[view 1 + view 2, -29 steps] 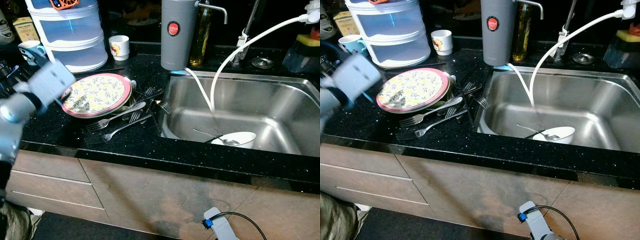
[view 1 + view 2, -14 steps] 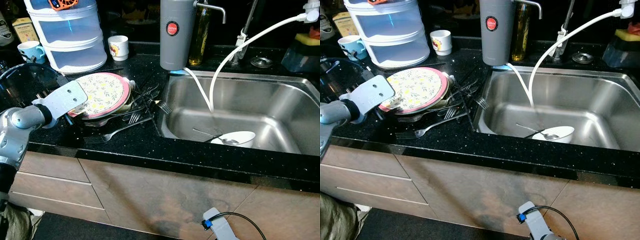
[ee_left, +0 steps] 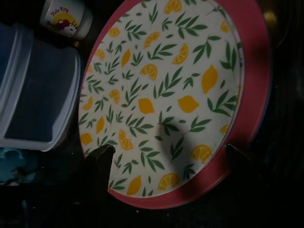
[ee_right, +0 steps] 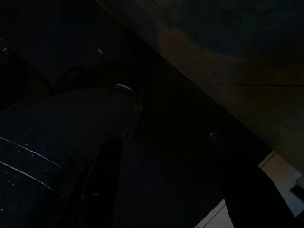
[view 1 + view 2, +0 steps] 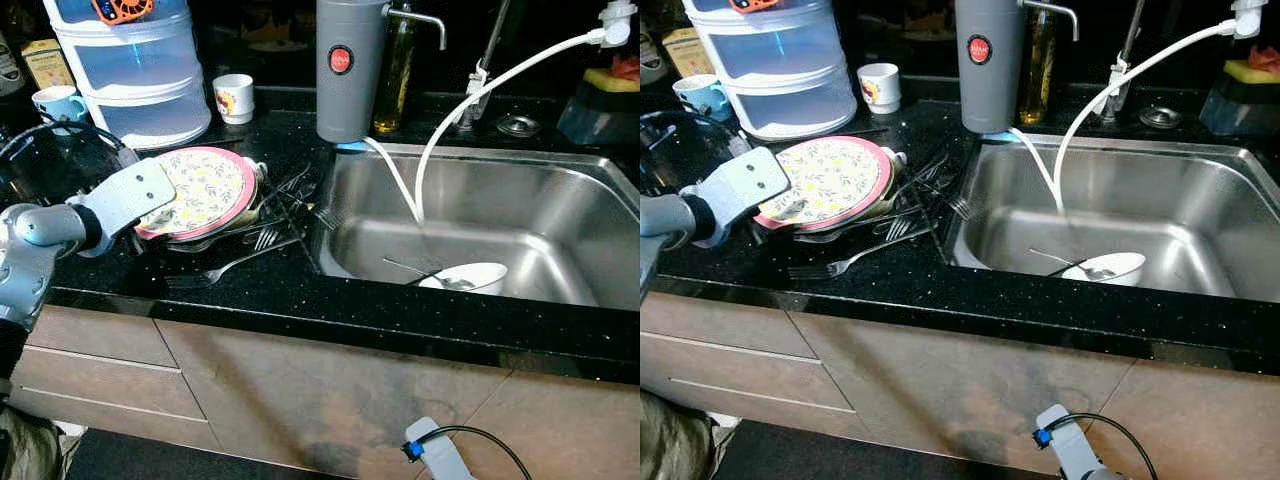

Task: Kitchen organization

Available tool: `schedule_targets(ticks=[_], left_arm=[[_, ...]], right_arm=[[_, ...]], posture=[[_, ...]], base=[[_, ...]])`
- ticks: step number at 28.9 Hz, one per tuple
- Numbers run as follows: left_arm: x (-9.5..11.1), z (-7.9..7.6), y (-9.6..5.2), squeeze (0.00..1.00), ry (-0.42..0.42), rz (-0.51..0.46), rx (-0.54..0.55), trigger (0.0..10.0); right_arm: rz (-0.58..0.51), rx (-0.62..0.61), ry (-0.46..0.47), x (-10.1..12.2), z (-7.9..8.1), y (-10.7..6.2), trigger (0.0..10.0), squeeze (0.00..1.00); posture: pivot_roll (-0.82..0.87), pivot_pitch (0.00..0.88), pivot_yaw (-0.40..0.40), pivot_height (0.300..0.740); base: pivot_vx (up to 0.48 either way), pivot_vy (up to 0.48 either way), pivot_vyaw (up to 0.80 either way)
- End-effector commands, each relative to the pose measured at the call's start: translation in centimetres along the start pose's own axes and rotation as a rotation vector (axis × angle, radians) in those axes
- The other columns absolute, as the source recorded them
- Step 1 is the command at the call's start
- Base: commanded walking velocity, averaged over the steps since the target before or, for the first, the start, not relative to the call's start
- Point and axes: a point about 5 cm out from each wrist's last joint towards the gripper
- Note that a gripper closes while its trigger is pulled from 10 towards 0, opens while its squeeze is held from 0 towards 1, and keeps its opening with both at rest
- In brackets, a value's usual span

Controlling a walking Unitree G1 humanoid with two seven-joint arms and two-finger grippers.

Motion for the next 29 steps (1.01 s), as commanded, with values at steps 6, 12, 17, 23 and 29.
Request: schedule_targets(ticks=[6,12,17,23,29], left_arm=[[-2.2,1.3,-0.1,0.00,0.030,0.111,0.104,10.0],[-3.7,1.8,0.6,0.00,0.032,0.133,0.164,10.0],[-3.8,1.4,1.5,0.00,0.018,0.113,0.149,10.0],[-3.4,0.9,2.2,0.00,0.012,0.093,0.097,10.0],[-3.3,0.7,2.6,0.00,0.036,0.104,0.059,10.0]], right_arm=[[-0.003,-0.003,-0.007,0.1,0.0,0.0,10.0,0.00],[-0.004,-0.006,-0.012,0.1,-0.1,0.0,10.0,0.00],[-0.003,-0.006,-0.017,0.1,-0.2,0.0,10.0,0.00],[-0.001,-0.008,-0.019,0.0,-0.2,0.0,10.0,0.00],[-0.001,-0.009,-0.020,0.0,-0.2,0.0,10.0,0.00]], posture=[[-0.03,0.000,0.018,0.740],[-0.03,0.000,0.012,0.740],[-0.03,0.000,0.011,0.740],[-0.03,0.000,0.010,0.740],[-0.03,0.000,0.009,0.740]], base=[[0.000,0.000,0.00],[0.000,0.000,0.00],[0.000,0.000,0.00],[0.000,0.000,0.00],[0.000,0.000,0.00]])
Point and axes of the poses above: a point about 5 cm out from each wrist's last joint towards the gripper, its own y axis pointing out of the wrist towards the gripper, its own x axis along the axis of the wrist's last joint, z = x × y, and after that the axes turned 15 degrees about -y, right-handed
